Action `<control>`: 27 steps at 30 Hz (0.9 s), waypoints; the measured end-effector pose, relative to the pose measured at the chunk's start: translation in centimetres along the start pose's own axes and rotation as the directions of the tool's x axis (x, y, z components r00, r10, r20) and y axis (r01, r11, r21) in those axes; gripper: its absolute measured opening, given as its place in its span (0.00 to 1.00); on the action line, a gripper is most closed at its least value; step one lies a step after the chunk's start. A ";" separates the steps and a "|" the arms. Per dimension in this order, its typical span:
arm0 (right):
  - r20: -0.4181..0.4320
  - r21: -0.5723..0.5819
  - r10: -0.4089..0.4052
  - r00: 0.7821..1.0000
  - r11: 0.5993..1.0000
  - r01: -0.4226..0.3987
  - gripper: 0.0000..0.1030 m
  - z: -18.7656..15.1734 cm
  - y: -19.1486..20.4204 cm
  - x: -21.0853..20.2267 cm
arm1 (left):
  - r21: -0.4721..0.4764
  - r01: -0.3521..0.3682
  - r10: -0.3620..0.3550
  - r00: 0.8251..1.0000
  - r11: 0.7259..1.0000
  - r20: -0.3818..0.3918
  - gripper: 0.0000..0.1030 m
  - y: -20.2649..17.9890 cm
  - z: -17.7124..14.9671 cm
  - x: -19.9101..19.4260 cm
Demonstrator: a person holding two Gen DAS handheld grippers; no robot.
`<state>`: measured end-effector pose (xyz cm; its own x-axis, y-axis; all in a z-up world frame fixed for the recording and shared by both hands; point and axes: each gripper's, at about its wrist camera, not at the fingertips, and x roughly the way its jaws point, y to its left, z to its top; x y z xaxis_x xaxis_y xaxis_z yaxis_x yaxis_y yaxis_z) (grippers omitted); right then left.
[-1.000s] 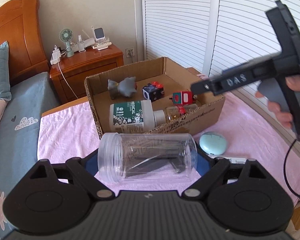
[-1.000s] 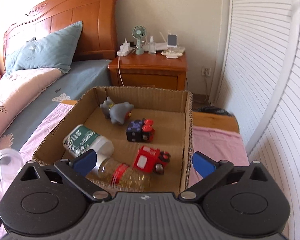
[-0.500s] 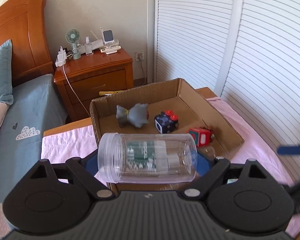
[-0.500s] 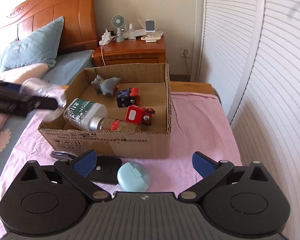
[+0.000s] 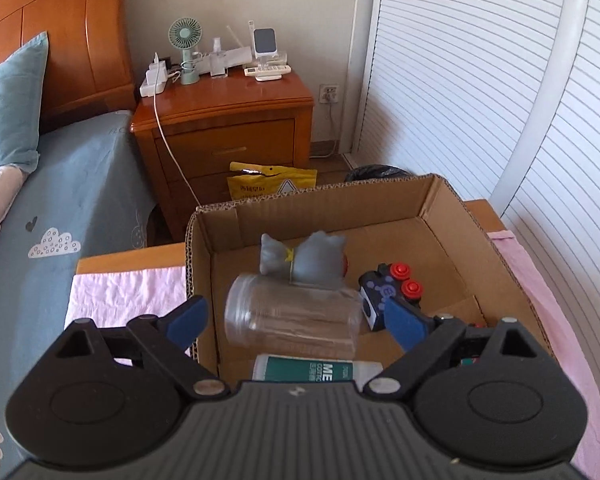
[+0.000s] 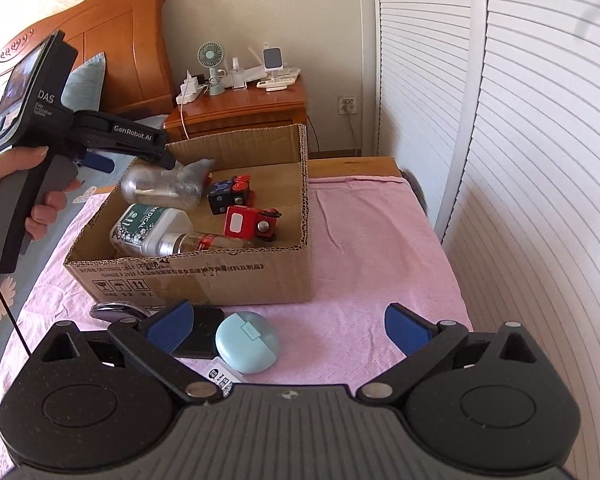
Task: Organize rigid objects
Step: 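Carry the clear jar into the box and open left tool, then move left tool to the correction tape while right tool approaches the white package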
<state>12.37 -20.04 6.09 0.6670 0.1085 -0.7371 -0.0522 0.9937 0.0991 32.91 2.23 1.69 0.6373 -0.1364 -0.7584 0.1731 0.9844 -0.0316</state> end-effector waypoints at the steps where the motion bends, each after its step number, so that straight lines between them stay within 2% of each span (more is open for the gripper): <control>1: 0.000 0.005 0.001 1.000 1.000 -0.001 1.00 0.0 -0.1 0.0 | 0.006 -0.002 0.002 1.000 1.000 0.001 0.93 0.0 -0.1 -0.3; 13: 0.001 0.018 -0.010 1.000 1.000 0.010 1.00 -0.7 0.3 -1.0 | 0.031 -0.016 0.015 0.999 0.999 0.037 0.98 0.1 -3.7 -5.8; 20: 0.011 0.023 -0.006 1.000 1.000 0.005 1.00 -1.7 0.2 -2.2 | 0.038 -0.085 0.082 0.994 0.996 0.068 0.99 -0.3 -8.2 -8.1; 27: 0.007 0.041 -0.005 1.000 0.999 0.005 1.00 -2.1 -0.6 -2.3 | -0.071 -0.097 0.100 0.994 0.993 0.043 0.99 0.3 -11.5 -6.9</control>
<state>9.28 -20.87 6.28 0.6723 0.1033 -0.7330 -0.0187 0.9923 0.1227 19.96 4.73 -0.60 0.6828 -0.0418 -0.7294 0.0569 0.9984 -0.0039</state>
